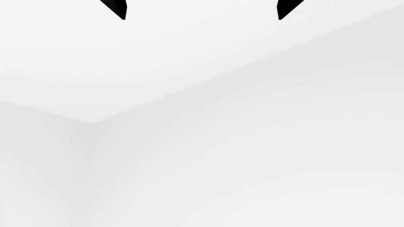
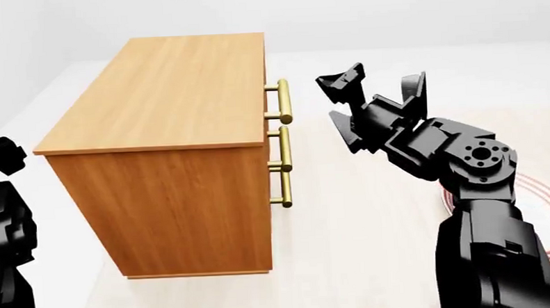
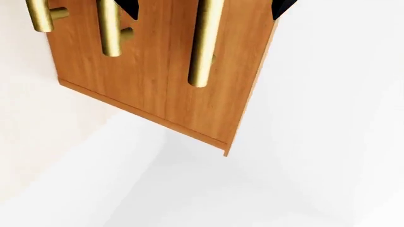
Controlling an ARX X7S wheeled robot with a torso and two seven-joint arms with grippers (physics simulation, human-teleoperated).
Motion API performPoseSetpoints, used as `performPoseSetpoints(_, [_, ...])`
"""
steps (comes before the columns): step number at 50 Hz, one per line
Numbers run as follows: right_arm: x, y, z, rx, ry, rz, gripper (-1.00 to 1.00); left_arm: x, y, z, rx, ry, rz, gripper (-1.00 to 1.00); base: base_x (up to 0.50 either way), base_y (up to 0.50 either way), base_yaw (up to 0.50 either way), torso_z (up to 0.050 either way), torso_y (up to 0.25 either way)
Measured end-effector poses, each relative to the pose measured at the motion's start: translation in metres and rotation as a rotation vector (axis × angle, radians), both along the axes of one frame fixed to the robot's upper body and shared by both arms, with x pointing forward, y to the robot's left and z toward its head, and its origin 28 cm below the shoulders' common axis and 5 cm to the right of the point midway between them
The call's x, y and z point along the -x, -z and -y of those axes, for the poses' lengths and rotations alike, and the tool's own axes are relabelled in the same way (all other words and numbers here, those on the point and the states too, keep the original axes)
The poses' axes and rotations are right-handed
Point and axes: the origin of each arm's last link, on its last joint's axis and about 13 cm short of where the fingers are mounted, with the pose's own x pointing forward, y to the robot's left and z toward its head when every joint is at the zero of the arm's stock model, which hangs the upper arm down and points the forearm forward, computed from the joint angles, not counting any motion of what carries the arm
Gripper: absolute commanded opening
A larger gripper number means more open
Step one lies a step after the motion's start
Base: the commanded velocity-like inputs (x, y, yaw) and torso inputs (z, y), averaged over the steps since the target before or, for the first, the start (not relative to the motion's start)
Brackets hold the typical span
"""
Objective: Open the top drawer of the cabinet and put the bowl in it.
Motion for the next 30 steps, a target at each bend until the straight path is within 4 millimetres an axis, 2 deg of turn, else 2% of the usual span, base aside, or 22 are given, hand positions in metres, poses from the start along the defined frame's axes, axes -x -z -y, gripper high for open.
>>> performPoseSetpoints(30, [-0.004, 0.007, -0.022, -0.009, -0.098, -0.005, 1.0, 0.001, 0.003, 0.0, -0.005, 0.003, -0.003, 1.0, 0.0, 0.0, 0.0, 0.0, 0.0])
